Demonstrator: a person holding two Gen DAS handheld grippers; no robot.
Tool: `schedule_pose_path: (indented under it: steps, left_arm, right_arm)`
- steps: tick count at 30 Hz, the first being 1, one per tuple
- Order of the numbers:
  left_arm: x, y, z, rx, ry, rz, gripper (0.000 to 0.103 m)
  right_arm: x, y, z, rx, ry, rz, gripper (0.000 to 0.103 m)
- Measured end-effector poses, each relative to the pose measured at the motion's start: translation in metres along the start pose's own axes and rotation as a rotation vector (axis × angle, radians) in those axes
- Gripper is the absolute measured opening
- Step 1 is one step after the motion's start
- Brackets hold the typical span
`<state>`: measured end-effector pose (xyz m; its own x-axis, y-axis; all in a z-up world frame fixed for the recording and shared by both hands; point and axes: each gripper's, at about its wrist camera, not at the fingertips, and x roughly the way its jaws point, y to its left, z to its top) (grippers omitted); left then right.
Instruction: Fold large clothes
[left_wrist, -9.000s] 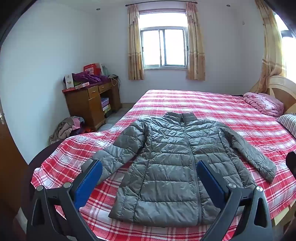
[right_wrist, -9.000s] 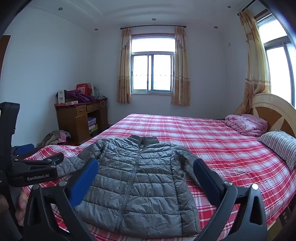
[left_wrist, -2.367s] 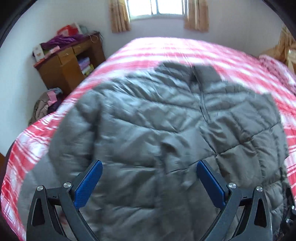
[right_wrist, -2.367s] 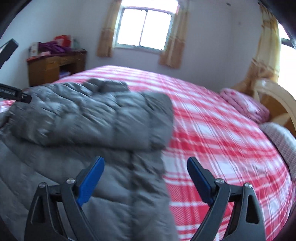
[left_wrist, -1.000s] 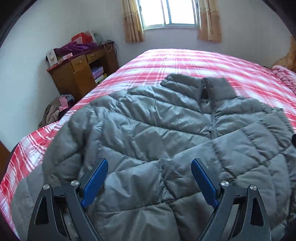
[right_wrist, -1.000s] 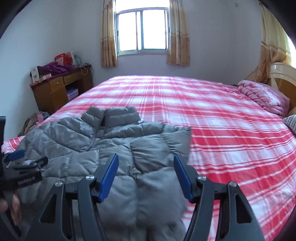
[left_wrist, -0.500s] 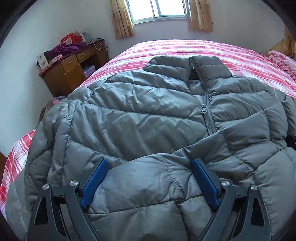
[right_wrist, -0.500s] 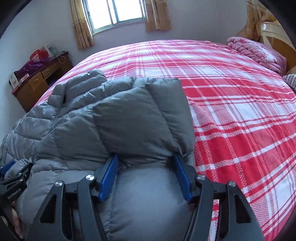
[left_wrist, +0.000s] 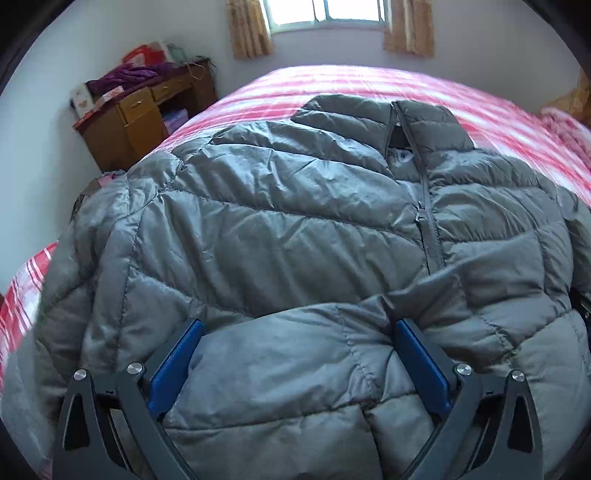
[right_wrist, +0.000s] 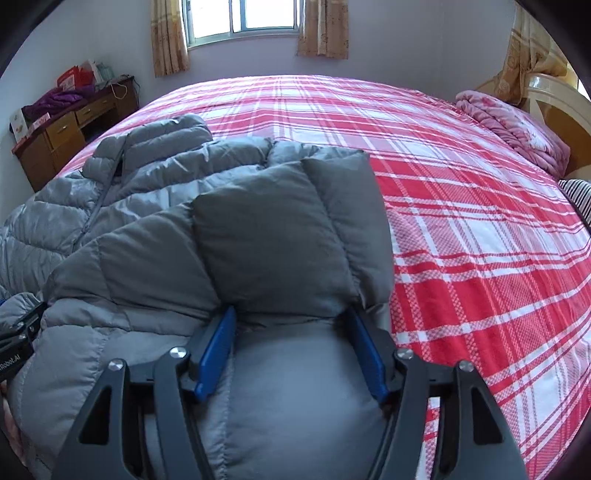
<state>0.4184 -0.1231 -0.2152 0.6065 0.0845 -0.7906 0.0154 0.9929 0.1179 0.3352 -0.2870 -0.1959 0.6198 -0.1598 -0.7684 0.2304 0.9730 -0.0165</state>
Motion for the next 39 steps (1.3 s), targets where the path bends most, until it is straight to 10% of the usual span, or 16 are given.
schedule_pose_path:
  steps: [9, 18, 39]
  left_arm:
    - [-0.028, 0.015, -0.017, 0.006, -0.059, -0.039, 0.102]
    - [-0.005, 0.007, -0.022, 0.009, -0.036, -0.022, 0.102]
    - [-0.038, 0.036, -0.015, -0.022, -0.015, -0.077, 0.102]
  right_arm:
    - [-0.078, 0.034, -0.017, -0.105, -0.138, 0.133, 0.082]
    - [-0.028, 0.054, -0.037, -0.148, 0.007, 0.140, 0.081]
    - [-0.027, 0.057, -0.036, -0.176, 0.024, 0.130, 0.083]
